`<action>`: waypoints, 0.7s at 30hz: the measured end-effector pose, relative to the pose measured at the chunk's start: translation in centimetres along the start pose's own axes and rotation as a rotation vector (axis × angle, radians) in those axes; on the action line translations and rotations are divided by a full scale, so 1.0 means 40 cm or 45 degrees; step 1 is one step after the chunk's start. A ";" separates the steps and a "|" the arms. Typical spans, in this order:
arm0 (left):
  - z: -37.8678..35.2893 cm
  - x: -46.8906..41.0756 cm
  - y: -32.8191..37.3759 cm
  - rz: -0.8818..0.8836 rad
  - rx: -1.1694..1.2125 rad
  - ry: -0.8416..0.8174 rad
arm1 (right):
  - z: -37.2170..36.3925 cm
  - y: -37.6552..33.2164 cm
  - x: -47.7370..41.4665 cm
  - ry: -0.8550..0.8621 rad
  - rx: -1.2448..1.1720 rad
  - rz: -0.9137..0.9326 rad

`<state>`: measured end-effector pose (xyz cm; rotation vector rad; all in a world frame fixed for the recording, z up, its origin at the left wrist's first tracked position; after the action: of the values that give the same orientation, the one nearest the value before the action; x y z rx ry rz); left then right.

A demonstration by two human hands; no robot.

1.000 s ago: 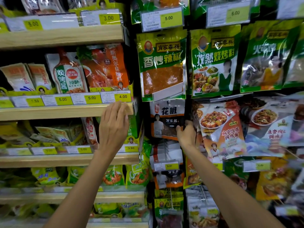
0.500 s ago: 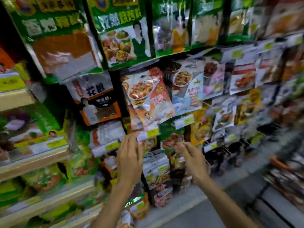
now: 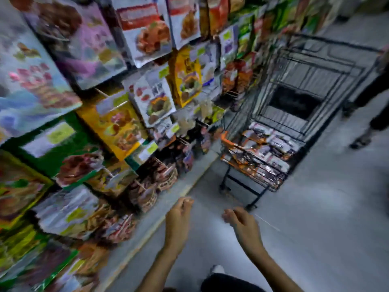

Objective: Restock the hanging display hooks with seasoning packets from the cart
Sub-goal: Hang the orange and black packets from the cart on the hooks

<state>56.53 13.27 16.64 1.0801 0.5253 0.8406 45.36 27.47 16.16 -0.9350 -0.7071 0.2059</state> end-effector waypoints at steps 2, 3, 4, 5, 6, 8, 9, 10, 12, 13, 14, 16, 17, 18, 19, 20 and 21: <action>-0.076 -0.011 -0.019 0.093 0.006 -0.109 | 0.070 0.052 -0.028 0.061 -0.022 -0.078; -0.106 -0.019 -0.025 0.122 0.003 -0.158 | 0.099 0.072 -0.041 0.089 -0.050 -0.116; -0.131 -0.030 -0.031 0.137 -0.001 -0.201 | 0.126 0.088 -0.054 0.117 -0.071 -0.142; -0.152 -0.045 -0.033 0.147 -0.009 -0.241 | 0.150 0.100 -0.067 0.144 -0.083 -0.162; -0.172 -0.066 -0.033 0.154 -0.013 -0.280 | 0.173 0.111 -0.082 0.167 -0.096 -0.178; -0.204 -0.115 -0.028 0.158 -0.010 -0.341 | 0.209 0.121 -0.114 0.207 -0.133 -0.212; -0.220 -0.143 -0.023 0.153 -0.016 -0.365 | 0.224 0.123 -0.132 0.227 -0.149 -0.226; -0.238 -0.171 -0.017 0.145 -0.034 -0.391 | 0.237 0.125 -0.151 0.245 -0.164 -0.241; -0.282 -0.228 -0.005 0.126 -0.062 -0.463 | 0.264 0.125 -0.194 0.270 -0.182 -0.283; -0.307 -0.258 0.003 0.117 -0.073 -0.502 | 0.278 0.125 -0.218 0.280 -0.195 -0.309; -0.333 -0.290 0.012 0.108 -0.085 -0.539 | 0.292 0.125 -0.245 0.291 -0.209 -0.334; -0.385 -0.354 0.033 0.069 -0.096 -0.599 | 0.324 0.122 -0.303 0.319 -0.235 -0.372; -0.409 -0.388 0.046 0.036 -0.100 -0.624 | 0.341 0.117 -0.331 0.335 -0.243 -0.384; -0.432 -0.424 0.061 0.009 -0.104 -0.651 | 0.358 0.110 -0.360 0.355 -0.249 -0.397; -0.454 -0.463 0.075 -0.007 -0.111 -0.680 | 0.377 0.102 -0.391 0.375 -0.251 -0.411; -0.474 -0.502 0.088 -0.012 -0.121 -0.710 | 0.396 0.092 -0.422 0.397 -0.253 -0.424; -0.493 -0.541 0.100 -0.013 -0.137 -0.741 | 0.413 0.083 -0.453 0.417 -0.258 -0.437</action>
<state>27.92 7.50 11.96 1.1573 -0.0036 0.5019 21.51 32.19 11.54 -0.9942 -0.5786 -0.3213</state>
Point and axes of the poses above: each hand's wrist, its own x-axis away from the middle knuckle, its own z-axis out of the back of the hand, y = z × x, the point moved 2 cm from there along -x, towards the middle knuckle, and after that the axes turned 12 degrees about -z, right-handed, at the moved point
